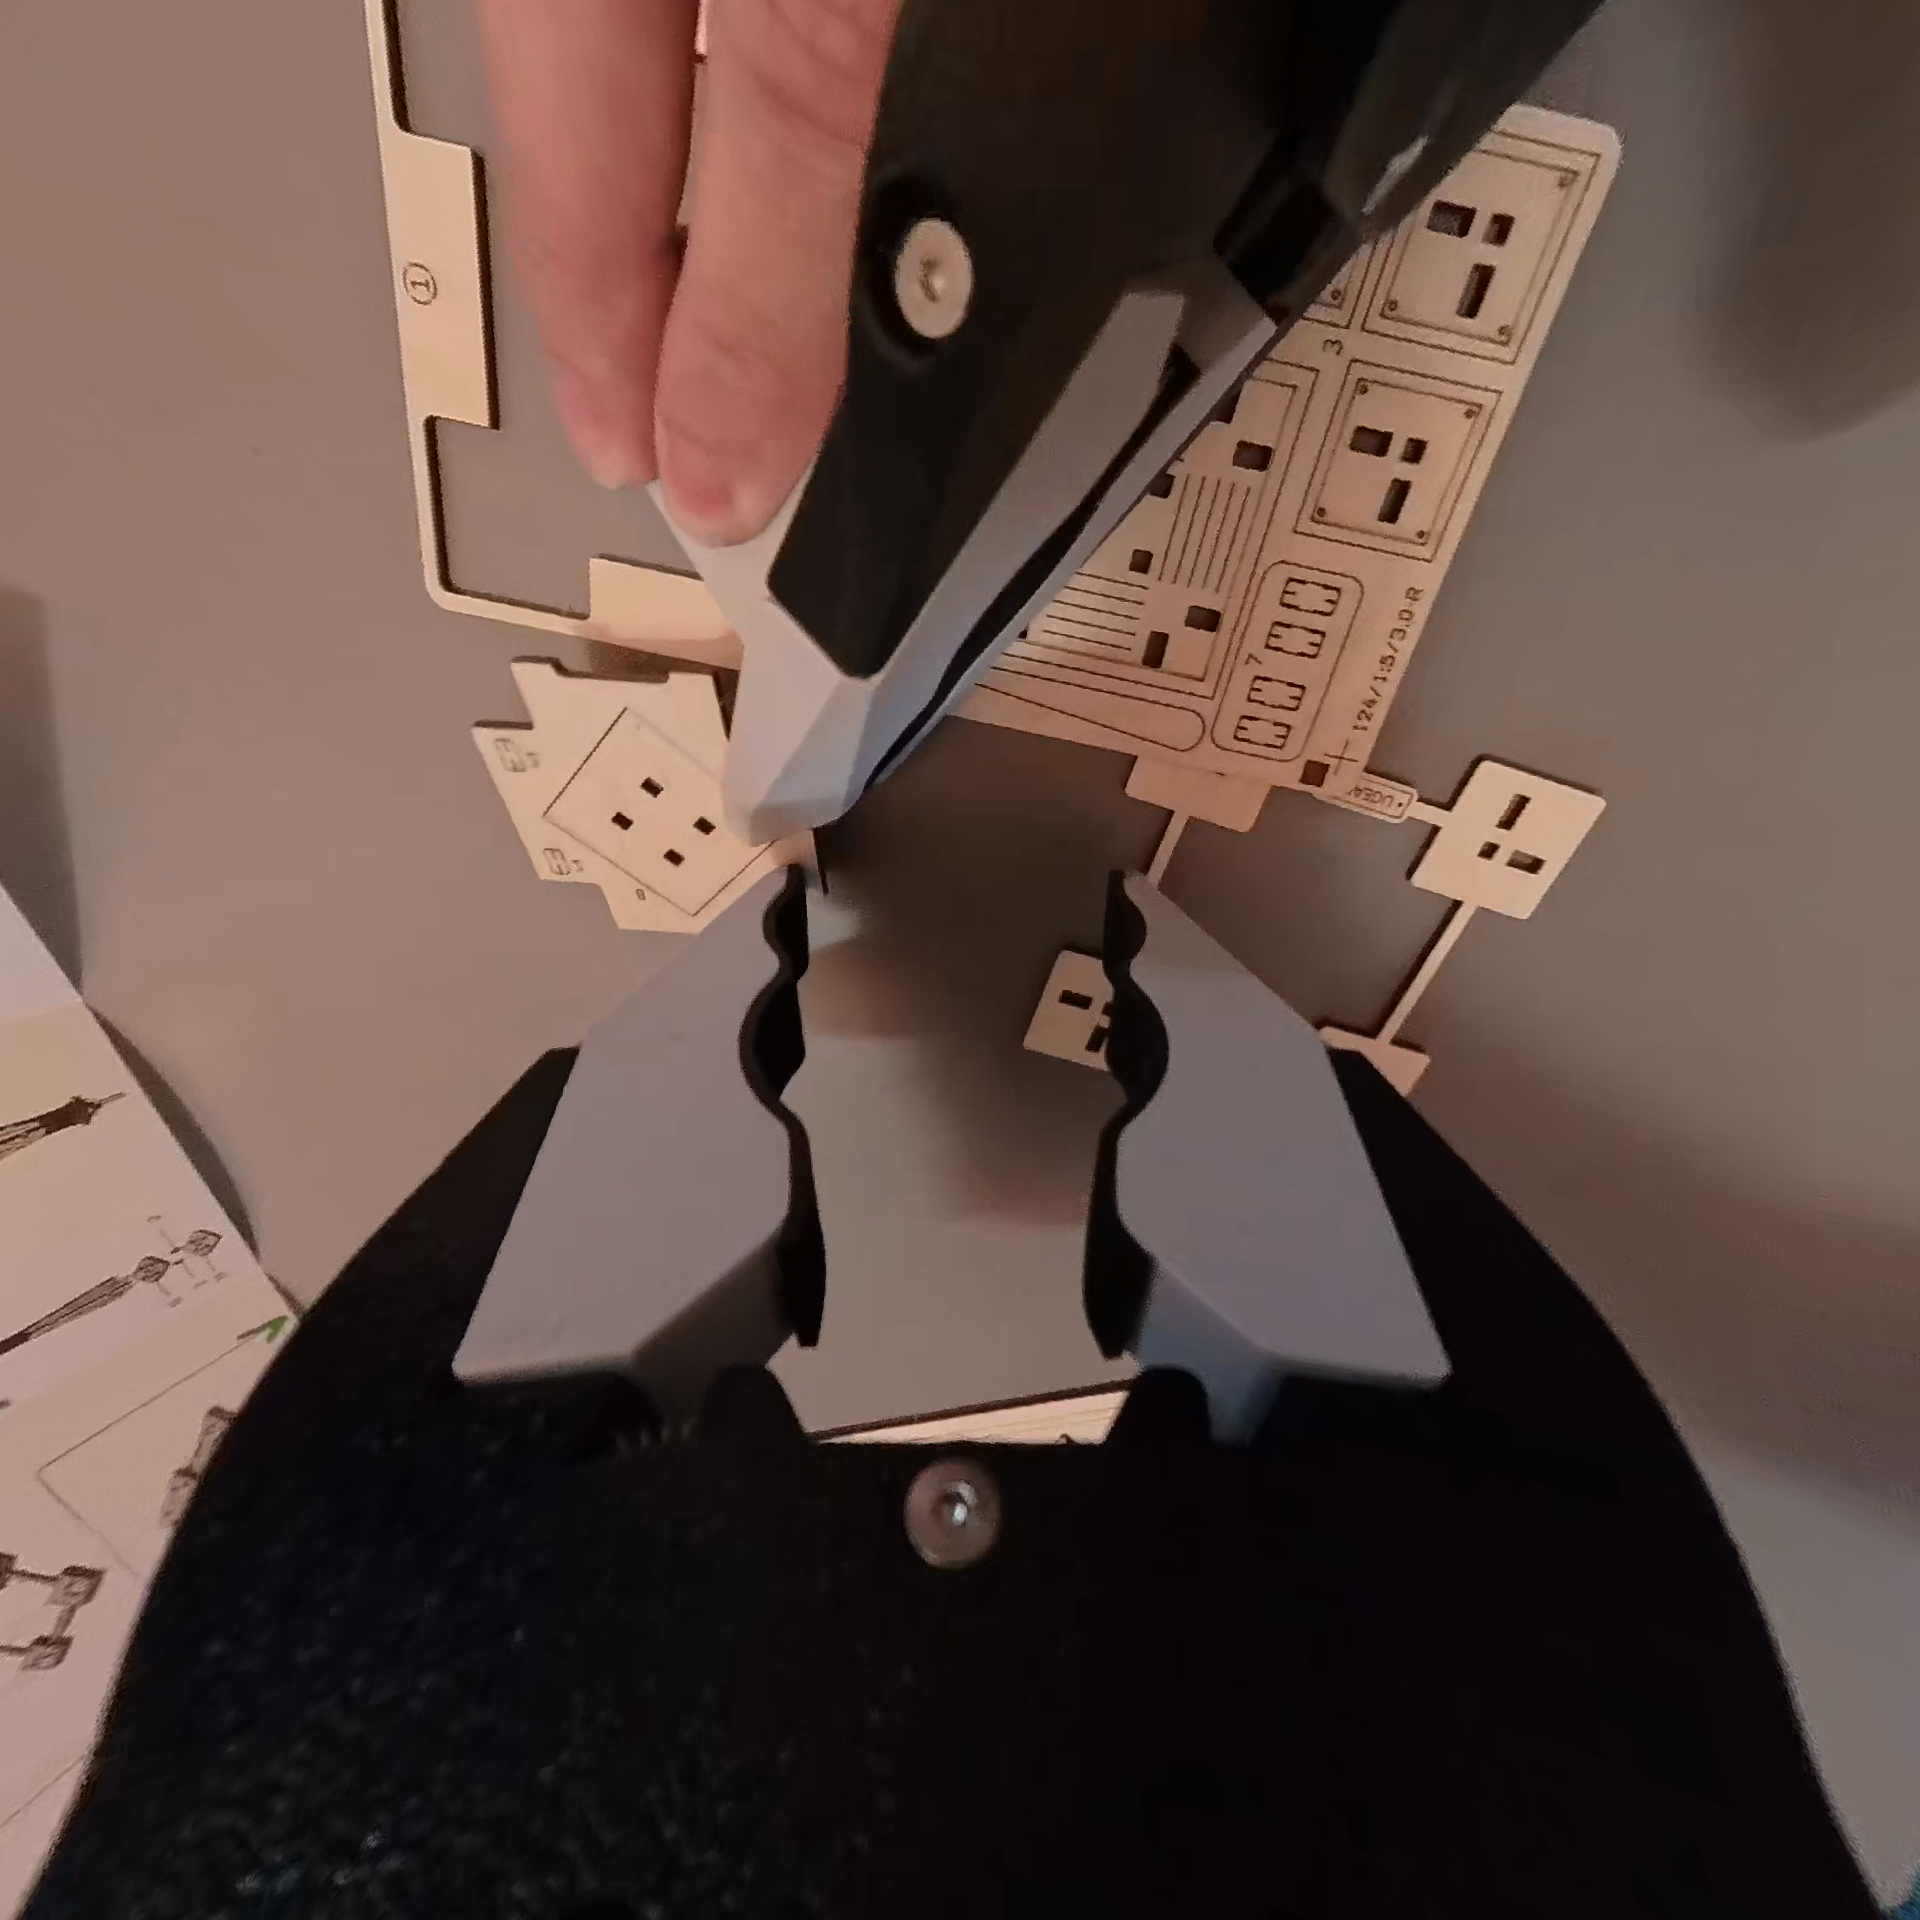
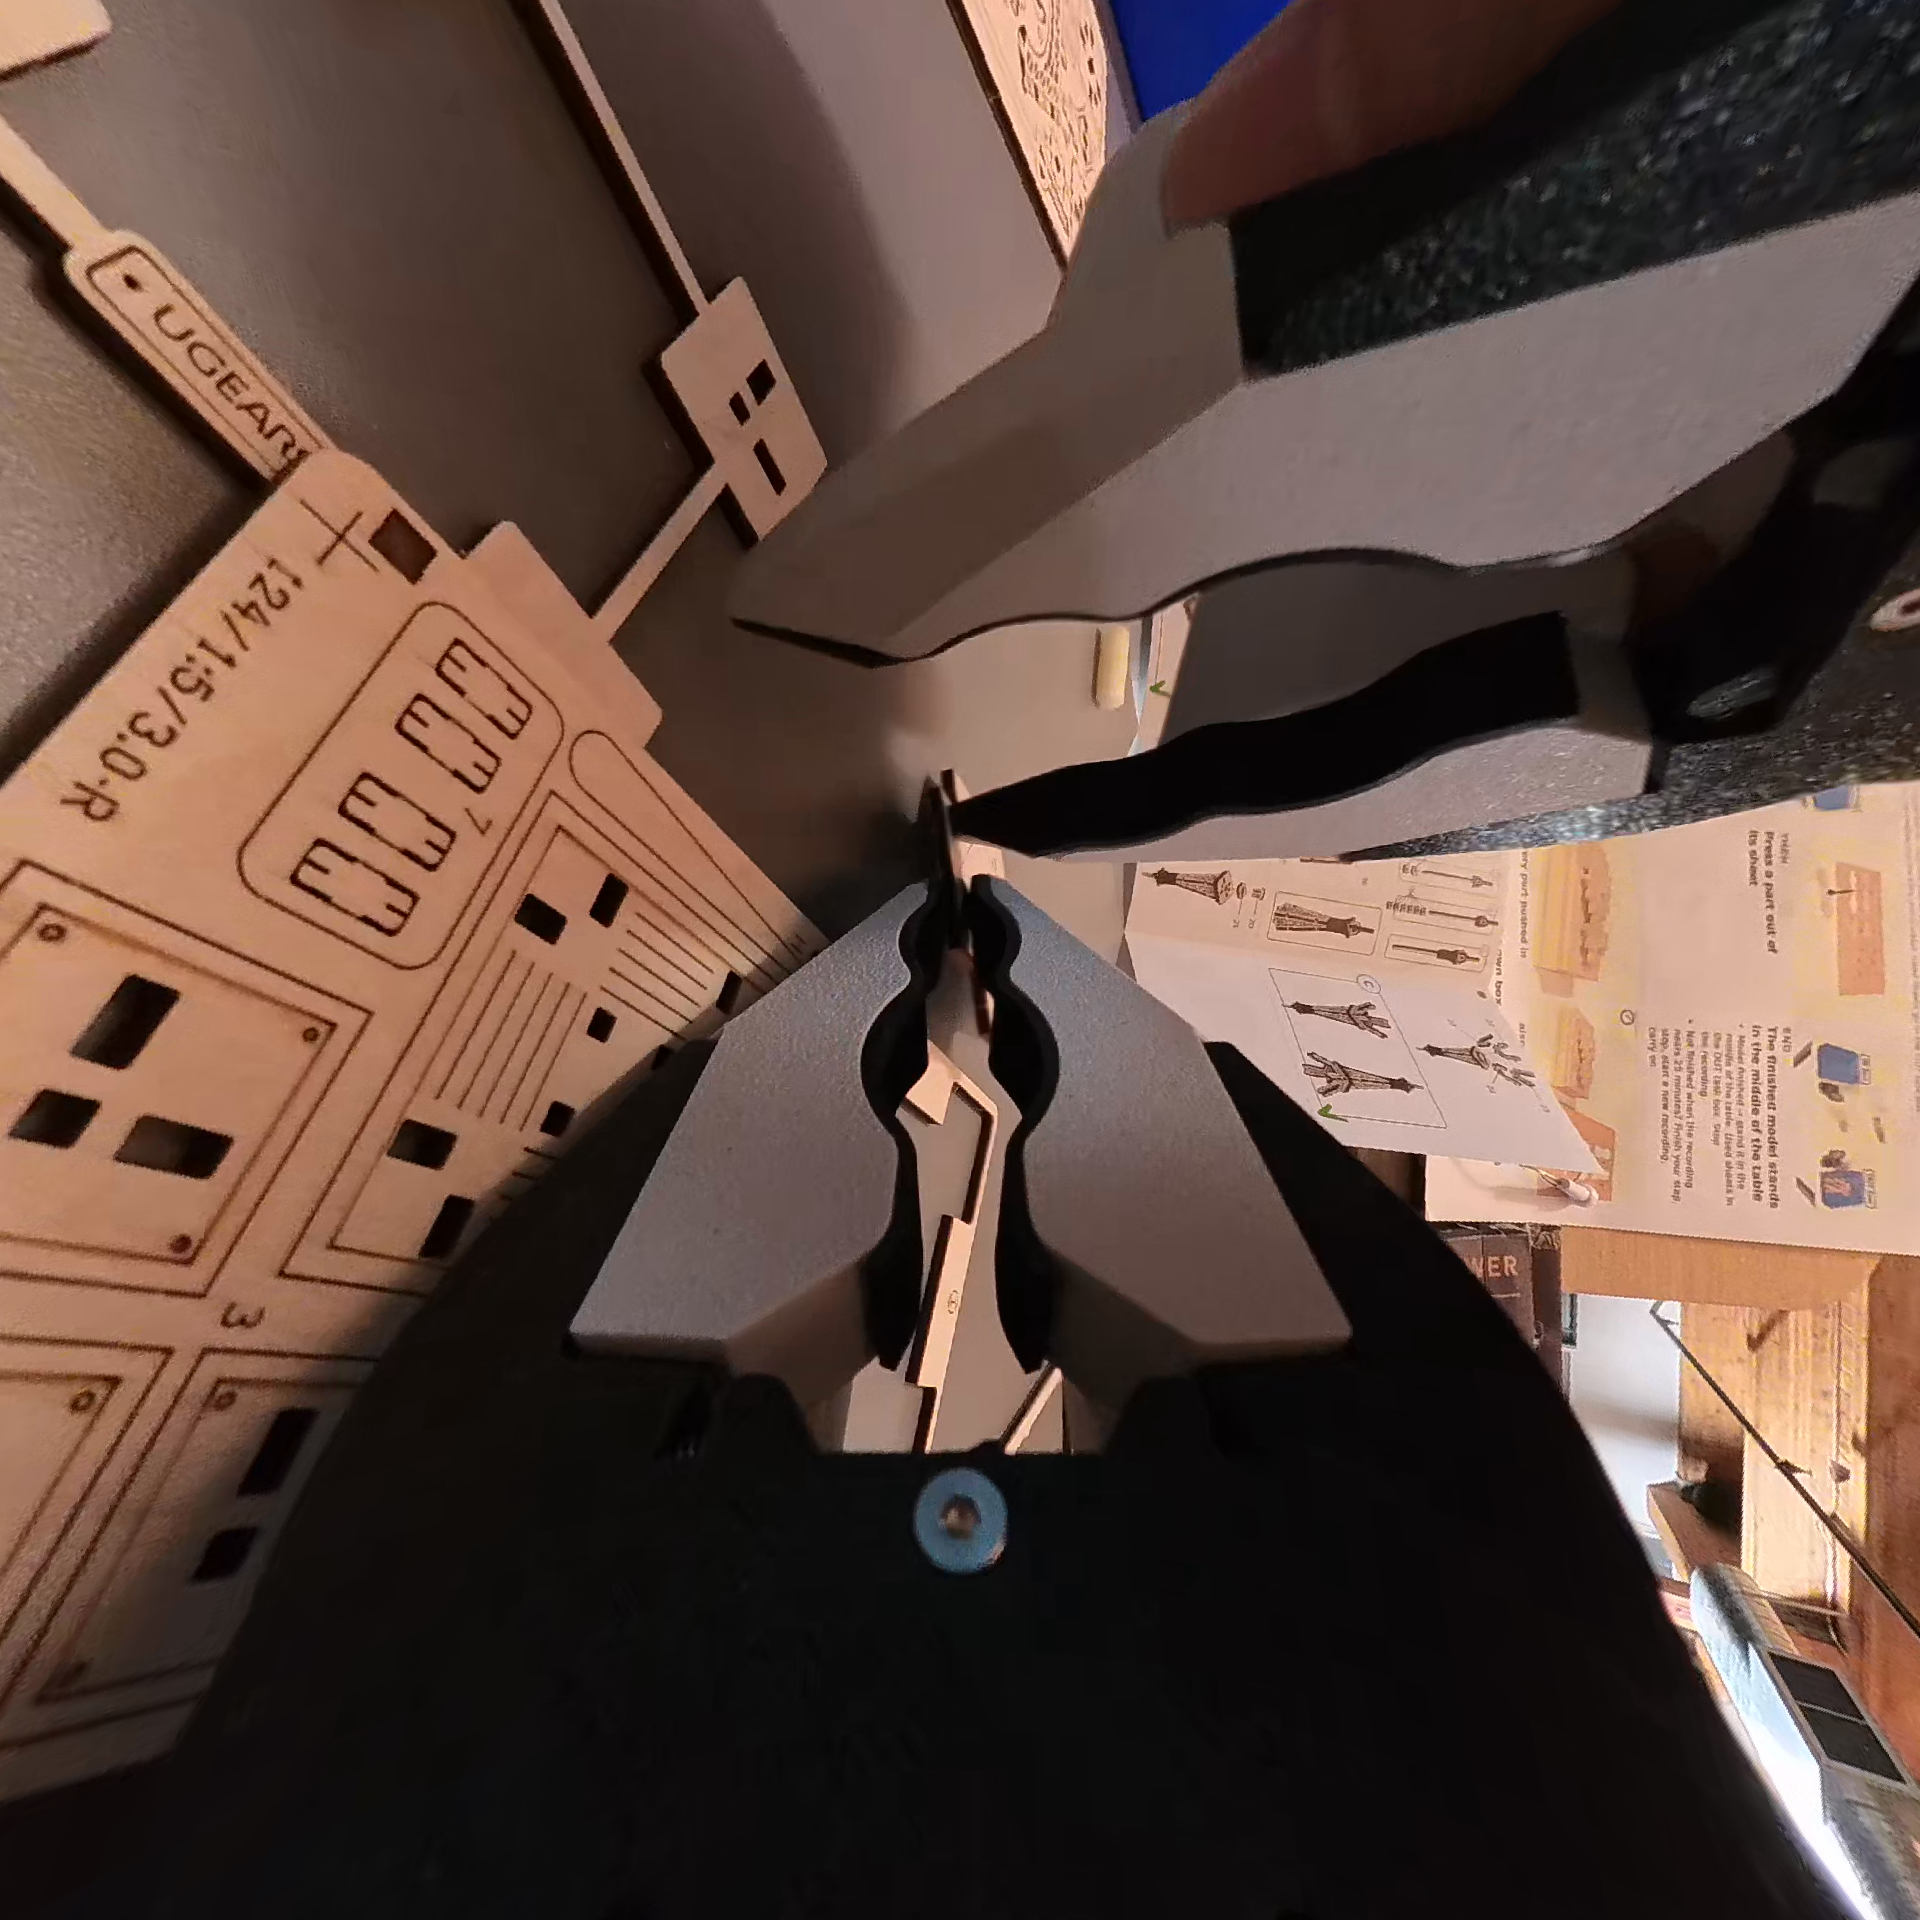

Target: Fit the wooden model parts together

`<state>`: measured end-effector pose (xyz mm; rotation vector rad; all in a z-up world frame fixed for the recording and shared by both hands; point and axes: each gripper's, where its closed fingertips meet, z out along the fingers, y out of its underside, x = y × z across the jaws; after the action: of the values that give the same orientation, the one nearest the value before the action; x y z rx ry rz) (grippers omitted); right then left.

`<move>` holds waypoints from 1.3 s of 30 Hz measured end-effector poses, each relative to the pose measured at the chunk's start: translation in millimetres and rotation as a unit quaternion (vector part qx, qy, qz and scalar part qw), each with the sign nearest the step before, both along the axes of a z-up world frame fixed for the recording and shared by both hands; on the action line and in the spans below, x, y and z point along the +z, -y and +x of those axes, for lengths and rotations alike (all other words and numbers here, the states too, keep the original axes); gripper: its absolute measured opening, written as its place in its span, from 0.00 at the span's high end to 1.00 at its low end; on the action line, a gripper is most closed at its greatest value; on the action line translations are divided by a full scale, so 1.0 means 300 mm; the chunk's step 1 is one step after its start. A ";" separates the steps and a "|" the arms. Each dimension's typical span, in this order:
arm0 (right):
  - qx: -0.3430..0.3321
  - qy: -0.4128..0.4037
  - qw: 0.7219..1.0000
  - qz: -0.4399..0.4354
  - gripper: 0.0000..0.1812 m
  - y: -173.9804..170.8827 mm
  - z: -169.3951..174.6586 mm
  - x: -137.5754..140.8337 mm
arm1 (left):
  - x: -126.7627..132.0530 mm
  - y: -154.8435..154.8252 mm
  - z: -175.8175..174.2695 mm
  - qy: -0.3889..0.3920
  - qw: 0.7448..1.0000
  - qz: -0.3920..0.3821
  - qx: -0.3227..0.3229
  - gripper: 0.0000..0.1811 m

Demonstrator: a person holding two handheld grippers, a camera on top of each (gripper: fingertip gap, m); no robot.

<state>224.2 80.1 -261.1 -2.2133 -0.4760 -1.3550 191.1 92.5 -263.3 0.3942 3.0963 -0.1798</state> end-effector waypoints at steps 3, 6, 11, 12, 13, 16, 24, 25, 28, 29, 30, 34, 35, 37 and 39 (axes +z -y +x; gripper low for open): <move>-0.001 -0.002 1.000 -0.001 0.98 0.000 0.000 -0.002 | -0.004 0.005 0.013 0.001 1.000 -0.002 0.010 0.75; -0.001 -0.003 1.000 -0.002 0.98 0.001 0.001 -0.003 | -0.005 0.007 0.014 0.002 1.000 -0.004 0.015 0.75; -0.002 -0.004 1.000 -0.003 0.98 0.002 0.001 -0.006 | -0.006 0.015 0.023 0.005 0.999 -0.021 0.032 0.79; -0.003 -0.004 1.000 -0.003 0.98 0.002 0.001 -0.006 | -0.006 0.016 0.023 0.002 0.999 -0.023 0.035 0.79; -0.003 -0.003 1.000 -0.004 0.98 0.002 0.001 -0.007 | -0.006 0.016 0.025 0.005 0.999 -0.023 0.035 0.79; -0.004 -0.006 1.000 -0.003 0.98 0.003 0.002 -0.008 | -0.008 0.017 0.034 0.024 0.999 -0.010 0.026 0.81; -0.008 -0.004 1.000 -0.006 0.98 0.005 0.004 -0.011 | -0.009 0.021 0.050 0.033 0.999 0.016 0.027 0.87; -0.009 -0.002 1.000 -0.007 0.98 0.005 0.004 -0.011 | -0.009 0.020 0.048 0.035 0.999 0.020 0.024 0.86; -0.008 0.002 1.000 -0.009 0.98 0.005 0.004 -0.011 | -0.009 0.016 0.041 0.035 0.999 0.018 0.026 0.84; -0.007 0.003 1.000 -0.008 0.98 0.005 0.004 -0.011 | -0.008 0.014 0.036 0.031 0.999 0.014 0.027 0.82; -0.006 0.004 1.000 -0.009 0.98 0.005 0.004 -0.011 | -0.009 0.013 0.032 0.028 0.999 0.009 0.029 0.81; -0.007 -0.004 1.000 -0.003 0.98 0.006 0.005 -0.012 | -0.009 0.018 0.032 0.023 0.999 0.002 0.042 0.81; -0.008 -0.004 1.000 -0.003 0.98 0.006 0.005 -0.012 | -0.009 0.020 0.036 0.023 0.999 0.003 0.045 0.82; -0.008 -0.004 1.000 -0.004 0.98 0.006 0.006 -0.012 | -0.008 0.021 0.039 0.018 0.999 0.009 0.046 0.83; -0.008 -0.005 1.000 -0.004 0.98 0.006 0.006 -0.013 | -0.008 0.021 0.040 0.017 0.999 0.014 0.046 0.84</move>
<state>225.9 78.3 -264.9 -2.2349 -0.4615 -1.3521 203.1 86.1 -265.6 0.2507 3.0780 -0.1279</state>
